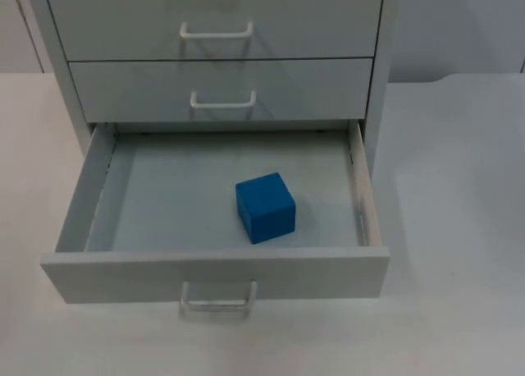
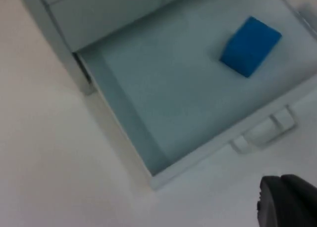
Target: Open the drawer with the left hand, place the block into the drawer with the right hand, then close the drawer with the left hand.
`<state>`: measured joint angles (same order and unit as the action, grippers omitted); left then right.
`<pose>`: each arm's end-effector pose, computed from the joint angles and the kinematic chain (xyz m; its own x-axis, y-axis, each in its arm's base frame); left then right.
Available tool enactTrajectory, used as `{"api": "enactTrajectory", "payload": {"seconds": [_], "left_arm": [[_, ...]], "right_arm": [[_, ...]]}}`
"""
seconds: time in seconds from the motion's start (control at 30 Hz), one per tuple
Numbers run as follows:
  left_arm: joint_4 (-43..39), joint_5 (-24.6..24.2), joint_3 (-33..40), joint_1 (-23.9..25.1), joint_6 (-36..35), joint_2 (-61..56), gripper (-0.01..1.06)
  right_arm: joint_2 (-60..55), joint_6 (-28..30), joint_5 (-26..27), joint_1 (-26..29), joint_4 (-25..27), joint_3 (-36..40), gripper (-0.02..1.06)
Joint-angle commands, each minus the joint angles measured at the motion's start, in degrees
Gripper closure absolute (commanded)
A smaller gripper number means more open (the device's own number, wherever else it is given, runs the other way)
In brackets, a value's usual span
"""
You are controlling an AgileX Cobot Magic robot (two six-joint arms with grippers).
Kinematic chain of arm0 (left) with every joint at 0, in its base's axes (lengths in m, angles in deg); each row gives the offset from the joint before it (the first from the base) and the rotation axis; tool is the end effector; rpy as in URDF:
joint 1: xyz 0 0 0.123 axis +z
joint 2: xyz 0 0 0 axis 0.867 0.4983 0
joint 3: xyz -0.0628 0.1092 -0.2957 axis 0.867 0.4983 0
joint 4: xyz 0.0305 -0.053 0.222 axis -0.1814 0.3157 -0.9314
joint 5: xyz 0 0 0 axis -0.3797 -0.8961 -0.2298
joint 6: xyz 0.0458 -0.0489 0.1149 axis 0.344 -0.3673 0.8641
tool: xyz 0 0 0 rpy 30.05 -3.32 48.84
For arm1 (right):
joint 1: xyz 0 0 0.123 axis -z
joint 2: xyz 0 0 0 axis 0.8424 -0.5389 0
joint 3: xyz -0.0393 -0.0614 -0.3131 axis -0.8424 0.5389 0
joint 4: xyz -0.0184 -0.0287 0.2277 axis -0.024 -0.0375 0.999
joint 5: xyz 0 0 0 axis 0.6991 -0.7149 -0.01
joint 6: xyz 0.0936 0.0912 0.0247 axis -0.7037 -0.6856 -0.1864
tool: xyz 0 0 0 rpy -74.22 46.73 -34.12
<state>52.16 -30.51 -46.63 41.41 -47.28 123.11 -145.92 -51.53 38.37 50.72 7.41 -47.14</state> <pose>0.1254 -0.0633 0.2845 -0.6020 0.4255 -0.6757 0.5511 0.8337 0.0340 0.2010 0.0145 0.3212 -0.7582 -0.0069 -0.6519 -0.0107 0.9999 0.0019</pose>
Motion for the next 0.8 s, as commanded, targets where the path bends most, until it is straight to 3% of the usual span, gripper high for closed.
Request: {"api": "enactTrajectory", "payload": {"seconds": [0.0,0.1,0.2,0.23,0.37,0.4,0.53,0.77], "left_arm": [[-1.30,0.03,0.15,-3.51,0.07,2.27,1.05],[-4.98,1.07,0.15,-9.25,-2.39,6.21,1.05],[-19.66,2.84,0.04,-19.87,-15.31,12.61,1.05],[-19.66,2.84,0.04,-19.87,-15.31,12.61,1.05],[-37.49,2.84,-0.57,-31.14,-31.81,19.37,1.05],[-37.49,2.84,-0.57,-31.14,-31.81,19.37,1.05],[-58.59,2.98,-0.94,-42.04,-45.52,26.87,1.05],[-71.00,3.22,-0.94,-45.81,-53.09,34.12,1.05]], "right_arm": [[0.36,0.65,0.89,0.42,-0.30,0.10,0.25],[0.36,0.65,0.89,0.42,-0.30,0.10,0.25],[0.36,0.65,0.89,0.42,-0.30,0.10,0.25],[0.36,0.65,0.89,0.42,-0.30,0.10,0.25],[0.36,0.65,0.89,0.42,-0.18,0.10,0.25],[0.36,0.65,0.89,0.42,-0.18,0.10,0.25],[0.36,0.65,0.77,0.42,-0.06,0.10,0.25],[0.36,0.65,0.67,0.42,-0.06,0.10,0.25]]}}
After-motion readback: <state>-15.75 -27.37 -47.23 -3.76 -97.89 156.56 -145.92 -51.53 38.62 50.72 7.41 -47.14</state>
